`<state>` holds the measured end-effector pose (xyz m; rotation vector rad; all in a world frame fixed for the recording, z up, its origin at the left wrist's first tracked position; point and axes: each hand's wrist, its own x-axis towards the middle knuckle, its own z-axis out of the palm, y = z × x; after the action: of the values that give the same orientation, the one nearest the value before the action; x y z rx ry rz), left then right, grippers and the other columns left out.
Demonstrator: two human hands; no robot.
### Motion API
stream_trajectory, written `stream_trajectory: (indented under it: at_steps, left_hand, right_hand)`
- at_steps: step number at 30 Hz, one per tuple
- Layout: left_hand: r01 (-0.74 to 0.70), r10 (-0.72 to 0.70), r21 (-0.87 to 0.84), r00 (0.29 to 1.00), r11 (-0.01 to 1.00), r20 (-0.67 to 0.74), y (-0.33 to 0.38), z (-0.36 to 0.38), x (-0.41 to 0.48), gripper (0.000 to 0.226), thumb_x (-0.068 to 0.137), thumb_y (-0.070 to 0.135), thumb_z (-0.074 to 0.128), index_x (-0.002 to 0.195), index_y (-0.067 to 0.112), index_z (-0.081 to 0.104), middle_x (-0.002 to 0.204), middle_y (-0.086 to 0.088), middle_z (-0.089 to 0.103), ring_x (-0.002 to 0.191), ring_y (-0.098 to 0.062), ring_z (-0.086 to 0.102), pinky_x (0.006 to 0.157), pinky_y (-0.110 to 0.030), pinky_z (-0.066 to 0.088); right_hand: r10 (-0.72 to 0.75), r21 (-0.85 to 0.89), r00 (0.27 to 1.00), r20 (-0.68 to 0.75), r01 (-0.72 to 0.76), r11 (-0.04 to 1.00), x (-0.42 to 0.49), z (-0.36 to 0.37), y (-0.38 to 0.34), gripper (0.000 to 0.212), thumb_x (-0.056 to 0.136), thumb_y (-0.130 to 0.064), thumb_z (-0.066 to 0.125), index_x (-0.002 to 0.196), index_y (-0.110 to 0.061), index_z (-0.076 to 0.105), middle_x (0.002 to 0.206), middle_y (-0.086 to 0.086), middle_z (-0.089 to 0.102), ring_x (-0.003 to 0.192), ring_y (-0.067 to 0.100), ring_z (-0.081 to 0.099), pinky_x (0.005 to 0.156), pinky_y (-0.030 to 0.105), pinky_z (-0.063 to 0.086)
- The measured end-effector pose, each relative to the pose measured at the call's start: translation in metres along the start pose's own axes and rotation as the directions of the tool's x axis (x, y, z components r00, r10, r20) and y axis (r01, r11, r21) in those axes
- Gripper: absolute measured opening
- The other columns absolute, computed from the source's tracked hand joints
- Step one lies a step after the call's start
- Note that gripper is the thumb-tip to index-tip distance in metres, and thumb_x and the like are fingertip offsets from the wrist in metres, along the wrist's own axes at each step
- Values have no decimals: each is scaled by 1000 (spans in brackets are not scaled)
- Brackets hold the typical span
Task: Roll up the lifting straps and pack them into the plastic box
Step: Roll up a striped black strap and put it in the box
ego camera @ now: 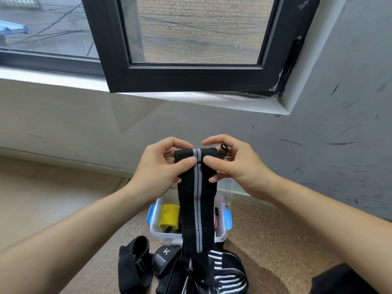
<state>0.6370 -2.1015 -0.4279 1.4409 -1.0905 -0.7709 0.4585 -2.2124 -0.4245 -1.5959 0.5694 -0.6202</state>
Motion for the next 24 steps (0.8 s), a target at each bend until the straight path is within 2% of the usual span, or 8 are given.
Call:
stream_trajectory:
  at_steps: [3, 6, 12, 15, 18, 20, 22, 24]
  left_hand:
    - [-82, 83, 38, 996, 996, -22, -3, 1, -1, 16, 89, 9, 77, 99, 19, 70, 92, -12, 72, 68, -16, 67, 52, -27, 51]
    - [-109, 112, 88, 993, 990, -29, -4, 4, -2, 16, 90, 11, 77, 99, 21, 69, 92, -11, 70, 72, -26, 69, 53, -33, 56]
    - [143, -137, -76, 988, 987, 72, 6, 5, -3, 17, 94, 26, 72, 109, 18, 71, 100, -10, 76, 93, -21, 76, 61, -31, 60]
    - [192, -183, -93, 978, 977, 95, 6, 4, -2, 22, 96, 31, 67, 105, 13, 74, 99, -12, 77, 93, -20, 76, 62, -29, 61]
    - [187, -179, -110, 981, 976, 79, 6, 3, -1, 15, 96, 23, 69, 104, 12, 75, 91, -7, 76, 85, -13, 75, 61, -24, 59]
    - [175, -166, -121, 983, 977, 78, 5, 1, 0, 15, 94, 17, 72, 107, 11, 74, 95, -10, 77, 86, -15, 74, 60, -22, 58]
    - [149, -140, -126, 987, 981, 75, 4, 0, 1, 18, 92, 11, 73, 110, 11, 73, 97, -13, 77, 85, -18, 74, 60, -20, 56]
    - [102, -96, -120, 994, 988, 58, 3, 0, 1, 20, 90, 5, 74, 109, 10, 73, 93, -9, 76, 81, -14, 73, 59, -19, 55]
  right_hand:
    - [27, 36, 1000, 9, -27, 999, 2, 0, 0, 24, 94, -14, 69, 118, -11, 68, 100, 16, 66, 96, 27, 74, 65, 33, 61]
    - [18, 16, 1000, -3, -18, 1000, 1, 2, 0, 20, 95, -7, 67, 114, -7, 69, 102, 18, 70, 91, 28, 75, 60, 28, 60]
    - [-1, 63, 999, -50, 5, 998, 0, 4, 3, 17, 92, 5, 67, 106, -5, 69, 97, 16, 67, 79, 20, 71, 57, 26, 57]
    - [-38, 40, 996, -77, 41, 998, -1, 7, 5, 17, 89, 8, 69, 100, -5, 70, 95, 18, 68, 79, 22, 71, 57, 26, 57]
    - [-71, 10, 993, -96, 73, 997, 0, 9, 7, 17, 86, 11, 71, 95, -4, 71, 96, 22, 70, 83, 28, 73, 59, 26, 57]
    - [-68, -13, 994, -87, 67, 998, 0, 8, 6, 19, 85, 12, 72, 97, -3, 70, 100, 24, 71, 88, 32, 74, 63, 29, 59]
    - [-36, -24, 998, -51, 35, 999, 0, 7, 4, 28, 85, 11, 72, 105, -7, 70, 106, 20, 69, 92, 29, 74, 65, 32, 60]
    - [33, 16, 999, 2, -33, 999, 0, 5, 3, 36, 87, 1, 75, 118, -15, 68, 114, 16, 67, 97, 28, 74, 64, 35, 61]
